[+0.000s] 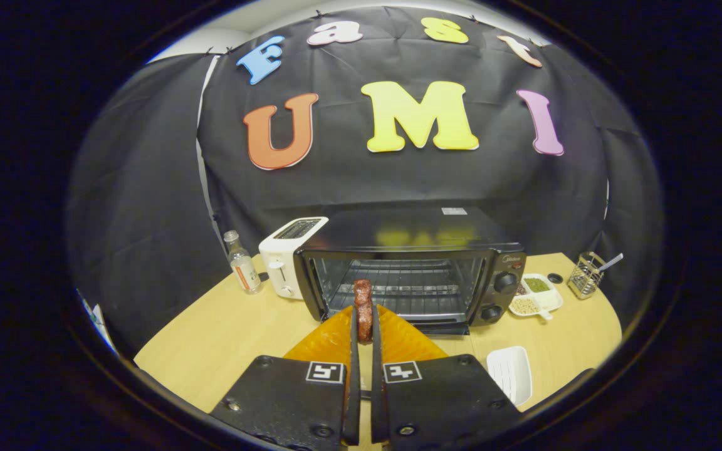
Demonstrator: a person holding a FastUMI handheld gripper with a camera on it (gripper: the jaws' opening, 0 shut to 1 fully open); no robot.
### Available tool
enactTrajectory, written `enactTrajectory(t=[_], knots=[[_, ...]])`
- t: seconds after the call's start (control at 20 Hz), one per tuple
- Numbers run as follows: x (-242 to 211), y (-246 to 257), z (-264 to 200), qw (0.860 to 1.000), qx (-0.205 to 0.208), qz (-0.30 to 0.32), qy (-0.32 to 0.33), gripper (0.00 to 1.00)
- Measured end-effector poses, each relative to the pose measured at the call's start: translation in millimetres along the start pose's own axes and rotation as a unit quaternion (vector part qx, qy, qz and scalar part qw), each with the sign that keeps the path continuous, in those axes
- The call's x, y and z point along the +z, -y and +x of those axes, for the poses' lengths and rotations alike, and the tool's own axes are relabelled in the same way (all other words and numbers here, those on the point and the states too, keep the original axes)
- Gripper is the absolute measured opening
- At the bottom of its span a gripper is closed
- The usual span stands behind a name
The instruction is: Open the toaster oven, put the food inside, and close the toaster oven door.
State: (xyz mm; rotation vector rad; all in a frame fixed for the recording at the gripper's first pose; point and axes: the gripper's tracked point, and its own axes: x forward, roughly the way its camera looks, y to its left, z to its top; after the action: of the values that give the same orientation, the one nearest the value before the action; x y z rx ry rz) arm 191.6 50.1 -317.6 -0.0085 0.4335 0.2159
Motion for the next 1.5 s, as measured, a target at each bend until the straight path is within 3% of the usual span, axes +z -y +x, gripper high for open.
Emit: enactTrajectory(t=[0.4, 0.75, 0.95, 1.05, 1.25, 1.5], knots=[[-8, 17, 64, 0.988, 0.046, 0.143, 0.044, 0.1], [-4, 56, 122, 0.94, 0.05, 0.331, 0.063, 0.1], [-1, 63, 144, 0.916, 0.06, 0.392, 0.062, 0.1], [-3, 65, 148, 0.918, 0.055, 0.388, 0.063, 0.1], [-7, 71, 154, 0.934, 0.035, 0.35, 0.056, 0.1], [-16, 96, 155, 0.967, -0.055, 0.244, 0.038, 0.18]])
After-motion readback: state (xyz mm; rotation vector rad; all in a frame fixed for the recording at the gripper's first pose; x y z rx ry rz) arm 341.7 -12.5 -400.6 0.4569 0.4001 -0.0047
